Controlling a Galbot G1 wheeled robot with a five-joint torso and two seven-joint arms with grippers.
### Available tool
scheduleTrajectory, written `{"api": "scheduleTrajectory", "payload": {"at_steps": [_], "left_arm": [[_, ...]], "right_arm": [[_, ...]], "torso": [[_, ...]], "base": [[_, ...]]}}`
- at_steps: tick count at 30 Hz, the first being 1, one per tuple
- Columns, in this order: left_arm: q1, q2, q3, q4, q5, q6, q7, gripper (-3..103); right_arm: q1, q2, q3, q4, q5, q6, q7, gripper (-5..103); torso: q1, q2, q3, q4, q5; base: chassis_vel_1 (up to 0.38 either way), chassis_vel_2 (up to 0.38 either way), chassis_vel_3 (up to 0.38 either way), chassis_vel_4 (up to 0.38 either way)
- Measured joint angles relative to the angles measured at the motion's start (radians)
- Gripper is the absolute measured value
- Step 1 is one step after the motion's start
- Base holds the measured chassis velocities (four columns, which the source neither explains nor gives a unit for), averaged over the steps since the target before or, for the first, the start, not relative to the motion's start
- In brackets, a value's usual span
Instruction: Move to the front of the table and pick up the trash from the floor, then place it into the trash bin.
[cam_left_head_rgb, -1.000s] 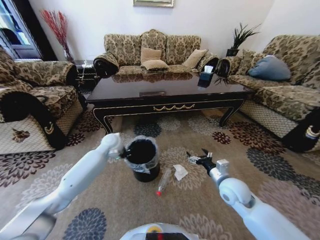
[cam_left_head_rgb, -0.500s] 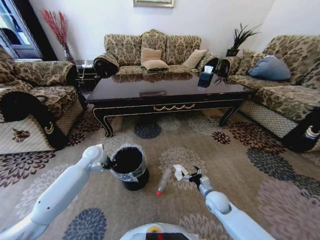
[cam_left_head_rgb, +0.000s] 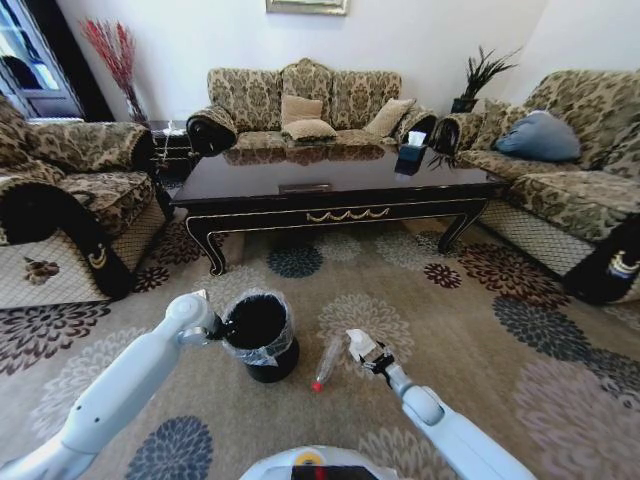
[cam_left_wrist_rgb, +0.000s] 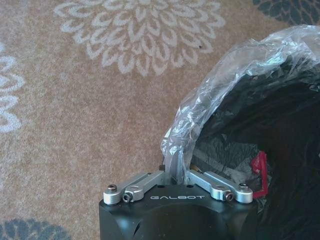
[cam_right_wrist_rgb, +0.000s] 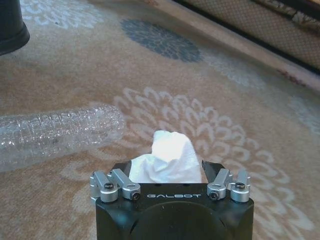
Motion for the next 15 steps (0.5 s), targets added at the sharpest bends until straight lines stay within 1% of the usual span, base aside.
{"api": "scheduleTrajectory", "payload": {"at_steps": [6,10,11,13,14,15], "left_arm": [[-0.008,0.001,0.007,0.0,-0.006,0.0,0.001,0],[-0.009,0.004,0.008,0.0,-0.011,0.0,0.001,0],[-0.009,0.004,0.008,0.0,-0.011,0.0,0.001,0],[-0.013,0.005,0.008,0.003,-0.014,-0.001,0.002,0],[-0.019,0.003,0.008,0.005,-0.016,-0.001,0.002,0],[-0.026,0.003,0.008,0.008,-0.018,-0.001,0.002,0]], "right_arm": [[0.014,0.024,-0.02,-0.045,0.003,0.0,-0.001,79],[0.014,0.044,-0.027,-0.089,-0.004,0.011,-0.002,68],[0.014,0.044,-0.027,-0.089,-0.004,0.011,-0.002,68],[0.023,0.053,-0.031,-0.117,-0.006,0.017,-0.004,61],[0.028,0.056,-0.032,-0.13,-0.007,0.019,-0.005,61],[0.031,0.059,-0.032,-0.141,-0.007,0.02,-0.006,57]], "torso": [[0.0,0.0,0.0,-0.0006,-0.0001],[0.0,0.0,0.0,-0.0005,-0.0001],[0.0,0.0,0.0,-0.0005,-0.0001],[0.0,0.0,0.0,-0.0003,-0.0001],[0.0,0.0,0.0,-0.0001,-0.0001],[0.0,0.0,0.0,-0.0002,-0.0002]], "base": [[0.0,0.0,0.0,0.0],[0.0,0.0,0.0,0.0],[0.0,0.0,0.0,0.0],[0.0,0.0,0.0,0.0],[0.0,0.0,0.0,0.0],[0.0,0.0,0.0,0.0]]}}
